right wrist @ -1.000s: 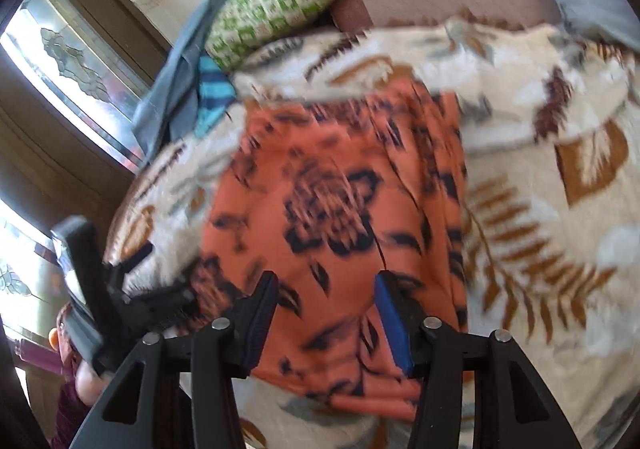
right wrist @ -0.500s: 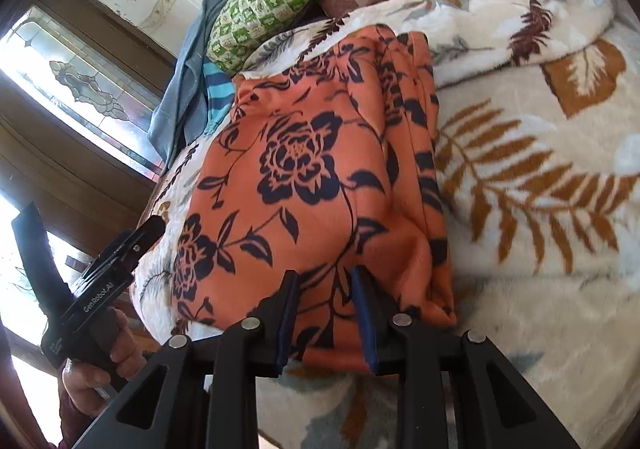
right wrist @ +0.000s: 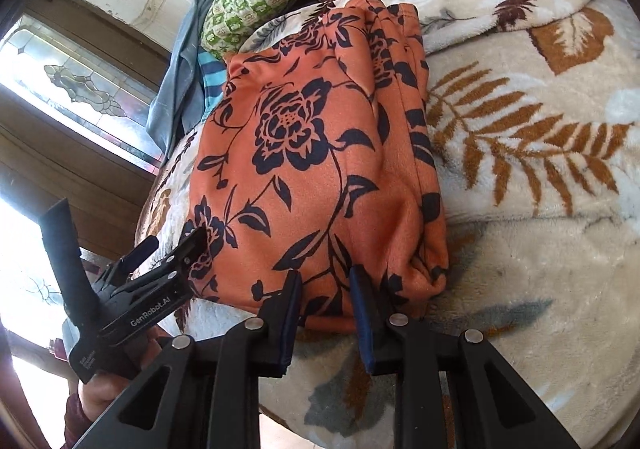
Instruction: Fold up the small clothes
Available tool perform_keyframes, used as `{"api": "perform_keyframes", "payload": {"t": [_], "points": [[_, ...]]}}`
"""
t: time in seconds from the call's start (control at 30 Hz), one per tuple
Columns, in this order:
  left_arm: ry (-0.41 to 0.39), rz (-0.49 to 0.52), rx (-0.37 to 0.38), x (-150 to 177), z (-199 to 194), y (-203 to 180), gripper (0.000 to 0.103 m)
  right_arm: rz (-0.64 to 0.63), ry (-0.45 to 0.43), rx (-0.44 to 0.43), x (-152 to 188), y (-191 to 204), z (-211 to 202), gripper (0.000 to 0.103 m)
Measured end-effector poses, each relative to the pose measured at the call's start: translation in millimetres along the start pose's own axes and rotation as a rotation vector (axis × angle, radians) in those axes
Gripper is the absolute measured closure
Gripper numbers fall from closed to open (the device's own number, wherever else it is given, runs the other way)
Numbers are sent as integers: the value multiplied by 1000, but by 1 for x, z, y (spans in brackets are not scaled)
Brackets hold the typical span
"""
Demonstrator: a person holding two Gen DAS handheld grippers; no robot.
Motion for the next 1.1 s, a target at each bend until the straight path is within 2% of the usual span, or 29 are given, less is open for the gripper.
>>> {"api": "perform_keyframes", "payload": {"t": [0.13, 0.33, 0.57, 0.77, 0.83, 0.9, 1.1], "points": [[-17, -21, -25, -7, -19, 4, 0, 49, -19, -33, -3, -3, -18, 73], [-124, -10, -69, -31, -65, 12, 0, -67, -138, 53, -10, 11, -65, 73], [-182, -38, -30, -47, -107, 19, 0, -179, -250, 126, -17, 40, -116, 73], [-211, -46, 1, -51, -135, 21, 0, -258, -316, 184, -23, 74, -137, 71], [-209, -50, 15, -51, -142, 22, 0, -268, -333, 201, -23, 81, -141, 67], [-208, -54, 23, -51, -148, 24, 0, -279, -343, 234, -23, 85, -142, 43], [-211, -74, 70, -52, -163, 27, 0, -313, -345, 239, -21, 96, -138, 42]]}}
Point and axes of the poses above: each gripper's, at about its wrist camera, not at the fingertips, and z roughly the way its jaws point, y to its left, x to its underside, the point moved 7 cm from there along z, roughly the way its jaws point, and after that the axes turned 5 degrees about -y, right-handed, at the moved point
